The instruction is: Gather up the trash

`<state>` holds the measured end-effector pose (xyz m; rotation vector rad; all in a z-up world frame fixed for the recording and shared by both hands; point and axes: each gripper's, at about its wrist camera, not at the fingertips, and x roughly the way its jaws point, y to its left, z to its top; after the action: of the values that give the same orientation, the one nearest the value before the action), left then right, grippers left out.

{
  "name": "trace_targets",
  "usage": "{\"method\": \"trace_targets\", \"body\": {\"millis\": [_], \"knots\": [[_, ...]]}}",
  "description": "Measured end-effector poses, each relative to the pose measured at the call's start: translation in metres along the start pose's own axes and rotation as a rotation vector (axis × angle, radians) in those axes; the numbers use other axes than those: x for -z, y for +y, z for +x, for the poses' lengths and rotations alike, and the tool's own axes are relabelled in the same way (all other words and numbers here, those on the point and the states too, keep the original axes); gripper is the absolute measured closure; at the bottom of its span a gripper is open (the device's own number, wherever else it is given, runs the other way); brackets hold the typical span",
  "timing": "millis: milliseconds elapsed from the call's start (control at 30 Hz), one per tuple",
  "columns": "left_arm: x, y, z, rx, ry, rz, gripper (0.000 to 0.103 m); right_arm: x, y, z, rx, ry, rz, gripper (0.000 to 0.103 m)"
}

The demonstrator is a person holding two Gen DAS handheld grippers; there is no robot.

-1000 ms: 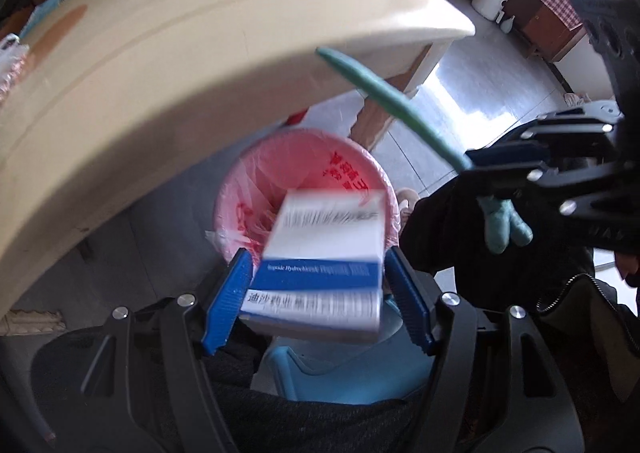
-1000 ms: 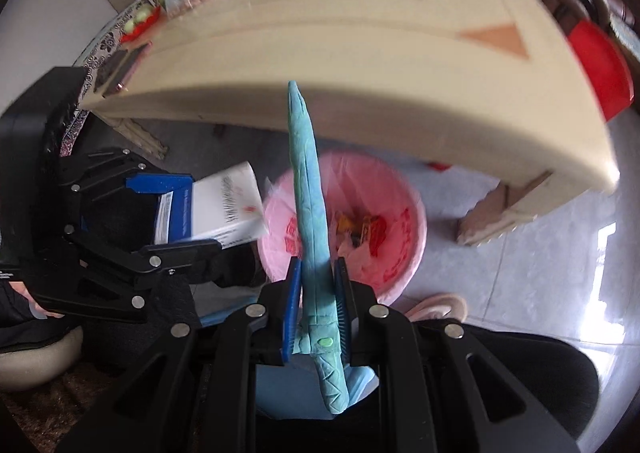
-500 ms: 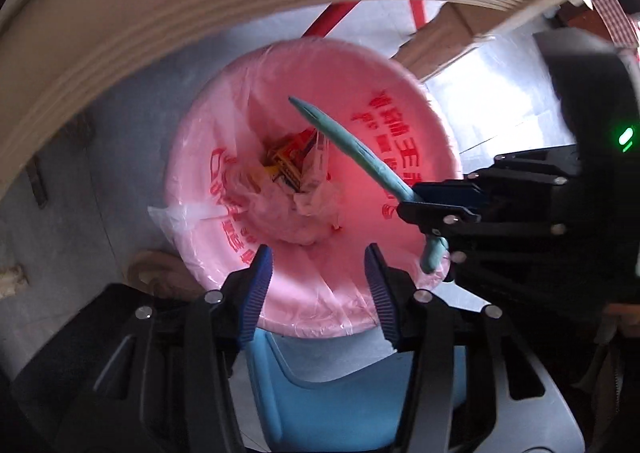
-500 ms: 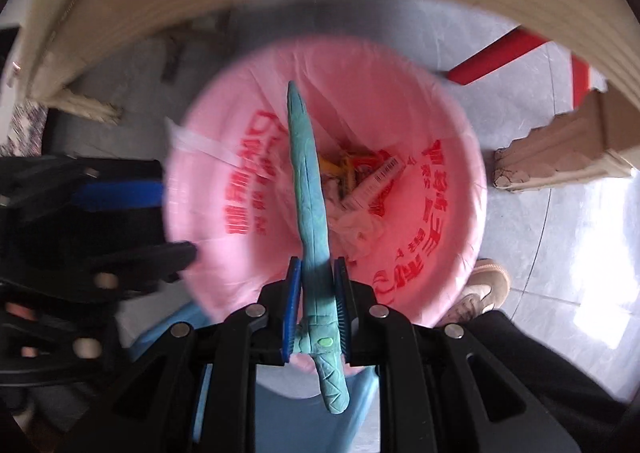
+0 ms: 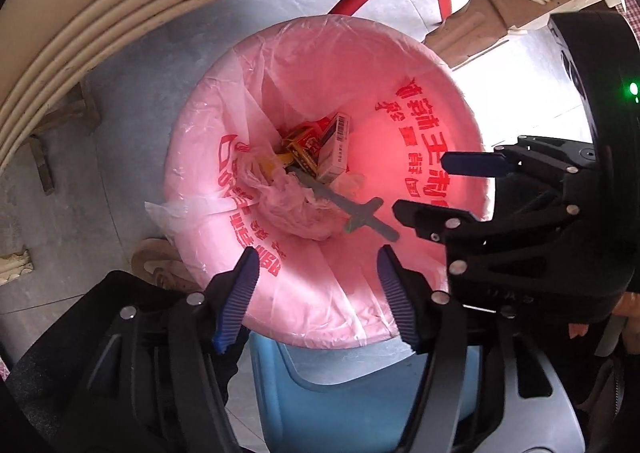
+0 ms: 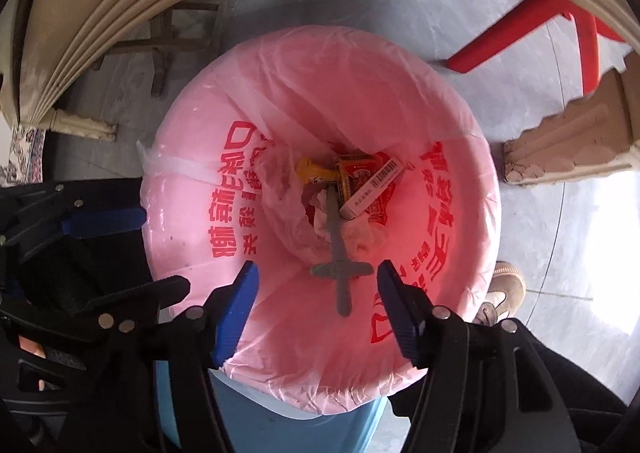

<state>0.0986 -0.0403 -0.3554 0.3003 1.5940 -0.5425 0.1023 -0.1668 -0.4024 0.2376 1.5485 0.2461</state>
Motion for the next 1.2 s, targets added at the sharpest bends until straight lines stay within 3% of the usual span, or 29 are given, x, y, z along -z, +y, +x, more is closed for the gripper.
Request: {"method": "trace_targets", "body": {"millis": [367, 833, 967, 1200], "knots": [[0.0, -0.004, 0.002, -0.018, 0.013, 0.033, 0.041, 0.002, -0.002, -0.006, 0.021, -0.009, 0.011, 0.042], [0.011, -0.019, -0.026, -0.07, -0.059, 0.065, 0.041, 0.014, 0.001, -0.038, 0.083, -0.069, 0.01, 0.042], [0.019, -0.028, -0.051, -0.097, -0.131, 0.029, 0.041, 0.019, 0.008, -0.065, 0.134, -0.124, -0.001, 0.042], [0.043, -0.066, -0.12, -0.175, -0.359, -0.039, 0.031, 0.046, 0.014, -0.159, 0.27, -0.369, -0.006, 0.042]]}}
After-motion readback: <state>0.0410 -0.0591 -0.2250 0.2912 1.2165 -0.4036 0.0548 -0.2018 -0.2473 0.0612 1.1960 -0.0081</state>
